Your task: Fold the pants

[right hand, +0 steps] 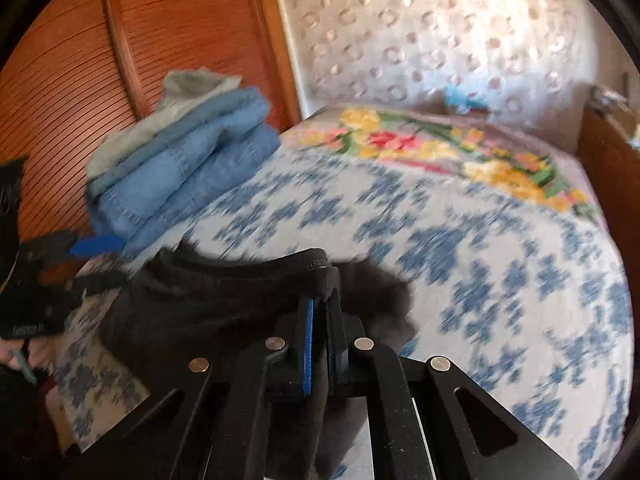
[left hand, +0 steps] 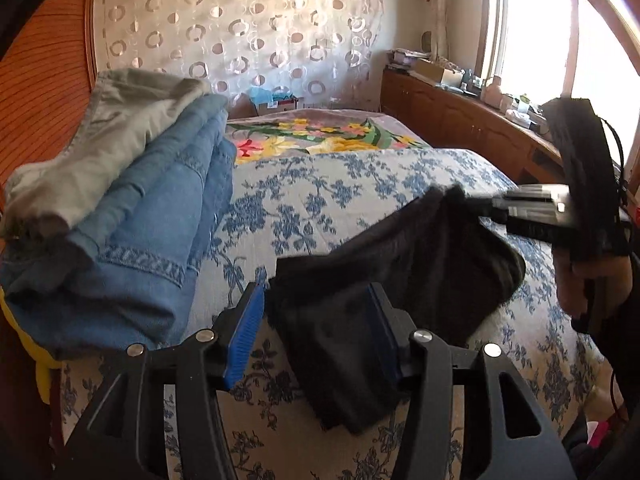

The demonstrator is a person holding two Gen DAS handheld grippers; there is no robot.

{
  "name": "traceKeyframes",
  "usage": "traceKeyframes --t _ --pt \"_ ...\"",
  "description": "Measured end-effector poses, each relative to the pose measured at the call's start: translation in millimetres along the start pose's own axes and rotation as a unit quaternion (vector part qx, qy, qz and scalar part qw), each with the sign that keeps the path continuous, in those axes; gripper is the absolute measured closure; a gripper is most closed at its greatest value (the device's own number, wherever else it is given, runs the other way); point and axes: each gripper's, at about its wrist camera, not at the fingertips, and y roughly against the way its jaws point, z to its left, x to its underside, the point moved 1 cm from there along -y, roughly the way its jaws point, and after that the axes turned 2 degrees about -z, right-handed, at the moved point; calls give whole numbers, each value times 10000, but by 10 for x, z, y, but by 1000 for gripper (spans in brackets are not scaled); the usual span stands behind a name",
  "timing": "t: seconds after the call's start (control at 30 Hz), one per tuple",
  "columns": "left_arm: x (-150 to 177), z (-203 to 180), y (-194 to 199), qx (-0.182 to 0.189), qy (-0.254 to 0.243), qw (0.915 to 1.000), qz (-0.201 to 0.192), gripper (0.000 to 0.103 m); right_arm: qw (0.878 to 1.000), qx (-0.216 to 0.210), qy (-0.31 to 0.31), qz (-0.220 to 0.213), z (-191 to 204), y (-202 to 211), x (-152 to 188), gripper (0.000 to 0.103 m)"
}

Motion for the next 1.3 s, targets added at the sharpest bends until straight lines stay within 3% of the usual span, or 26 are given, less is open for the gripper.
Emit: traceKeyframes --t 0.13,0.43,0.8,0.9,1.03,1.3 --pt "74 -24 -19 40 24 10000 74 50 9995 284 -82 137 -31 -91 1 97" --pt "304 -89 -3 192 73 9994 268 50 9998 117 -169 47 52 272 278 63" --pt "424 -145 35 180 101 9992 352 50 9997 98 175 164 182 524 636 61" --pt "435 -148 24 183 92 9991 384 50 9993 163 228 242 185 472 642 60" --pt "453 -160 -4 190 62 9988 438 50 9987 259 281 329 174 408 618 51" --pt "486 -162 -60 215 42 9986 485 51 9985 64 317 447 179 285 591 54"
